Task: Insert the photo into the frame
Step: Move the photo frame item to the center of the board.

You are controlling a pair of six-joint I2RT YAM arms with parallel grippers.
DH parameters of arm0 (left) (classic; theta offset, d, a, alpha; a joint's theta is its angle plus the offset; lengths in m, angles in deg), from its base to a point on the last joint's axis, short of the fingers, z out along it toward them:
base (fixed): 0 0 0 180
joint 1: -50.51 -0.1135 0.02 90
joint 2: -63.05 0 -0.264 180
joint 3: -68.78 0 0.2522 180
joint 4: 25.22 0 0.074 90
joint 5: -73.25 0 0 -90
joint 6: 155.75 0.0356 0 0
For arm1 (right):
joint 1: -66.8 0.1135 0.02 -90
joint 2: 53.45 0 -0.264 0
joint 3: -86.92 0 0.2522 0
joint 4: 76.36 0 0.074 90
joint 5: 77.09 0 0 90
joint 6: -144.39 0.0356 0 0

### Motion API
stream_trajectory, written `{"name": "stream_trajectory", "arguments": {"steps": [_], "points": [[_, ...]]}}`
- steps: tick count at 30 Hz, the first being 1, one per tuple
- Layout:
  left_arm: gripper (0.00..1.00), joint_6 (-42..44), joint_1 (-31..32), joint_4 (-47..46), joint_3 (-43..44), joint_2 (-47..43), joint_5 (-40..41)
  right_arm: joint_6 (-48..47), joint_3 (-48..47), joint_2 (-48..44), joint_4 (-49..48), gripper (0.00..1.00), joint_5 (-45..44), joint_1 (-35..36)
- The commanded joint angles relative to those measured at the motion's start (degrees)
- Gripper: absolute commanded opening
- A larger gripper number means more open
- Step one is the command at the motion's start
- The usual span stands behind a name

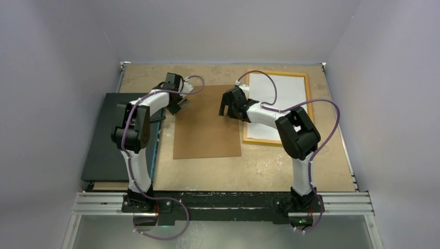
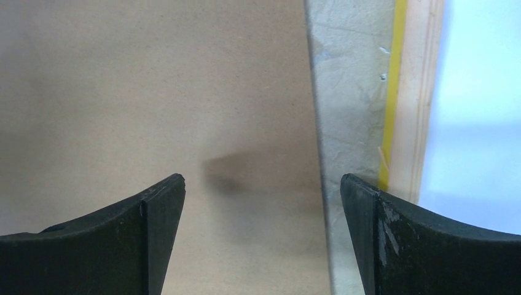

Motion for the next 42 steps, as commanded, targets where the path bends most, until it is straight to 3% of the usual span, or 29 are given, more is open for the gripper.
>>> {"name": "stream_trajectory", "arguments": {"steps": [1, 17, 28, 42], "points": [[0.79, -0.91, 0.30, -1.43, -0.92, 2.74, -3.73, 4.65, -3.16, 1.46, 1.54, 0.99, 5.35, -0.33], [0.76, -3.78, 1.59, 0.85, -2.67, 5.65, -12.47, 13.27, -1.99, 2.53, 0.37, 0.99, 10.21, -1.08], [0.73, -2.48, 5.04, 0.28, -2.37, 7.56, -14.16, 20.00, 2.84, 1.95, -6.47, 0.99, 18.89, -3.94], [0.71, -3.23, 8.17, 0.41, 0.75, 10.66, -14.94, 25.05, 6.02, -8.16, -13.49, 0.98, 26.54, -5.46]]}}
